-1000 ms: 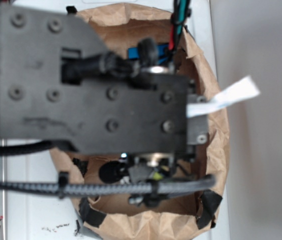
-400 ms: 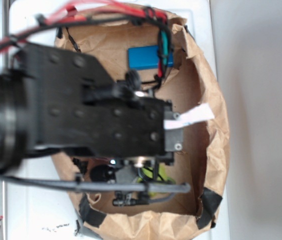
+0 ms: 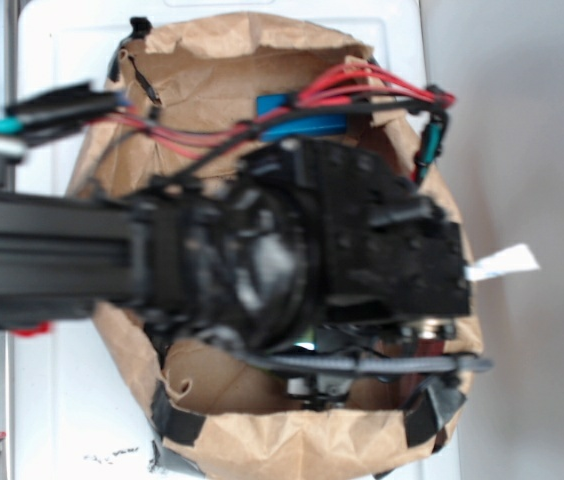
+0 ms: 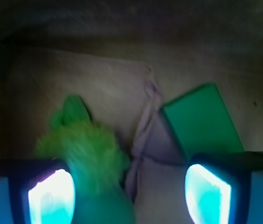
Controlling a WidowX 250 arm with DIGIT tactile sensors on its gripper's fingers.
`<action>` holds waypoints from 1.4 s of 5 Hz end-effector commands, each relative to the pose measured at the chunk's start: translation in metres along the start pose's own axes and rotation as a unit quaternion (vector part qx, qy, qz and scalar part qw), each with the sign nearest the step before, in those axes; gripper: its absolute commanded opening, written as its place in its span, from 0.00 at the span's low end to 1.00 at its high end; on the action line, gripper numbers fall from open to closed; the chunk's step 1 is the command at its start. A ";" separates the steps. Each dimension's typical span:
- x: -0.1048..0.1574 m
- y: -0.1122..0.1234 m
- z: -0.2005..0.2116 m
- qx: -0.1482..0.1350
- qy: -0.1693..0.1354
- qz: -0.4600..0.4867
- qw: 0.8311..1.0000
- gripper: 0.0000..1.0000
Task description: Grab the green animal.
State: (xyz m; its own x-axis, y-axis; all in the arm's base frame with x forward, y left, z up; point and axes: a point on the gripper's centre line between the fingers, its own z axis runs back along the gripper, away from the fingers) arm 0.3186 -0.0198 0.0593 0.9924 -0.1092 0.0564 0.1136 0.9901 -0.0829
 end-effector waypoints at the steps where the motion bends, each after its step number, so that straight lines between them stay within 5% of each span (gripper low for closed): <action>1: 0.013 0.005 0.016 0.007 -0.030 0.003 1.000 1.00; 3: 0.013 0.005 0.016 0.007 -0.030 0.003 1.000 1.00; 5: -0.041 -0.008 0.032 -0.016 -0.043 -0.060 0.997 1.00; 7: -0.038 -0.014 0.027 -0.026 -0.056 -0.060 0.996 1.00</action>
State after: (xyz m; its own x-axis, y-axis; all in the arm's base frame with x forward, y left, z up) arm 0.2715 -0.0301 0.0740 0.9673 -0.2116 0.1399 0.2309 0.9628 -0.1402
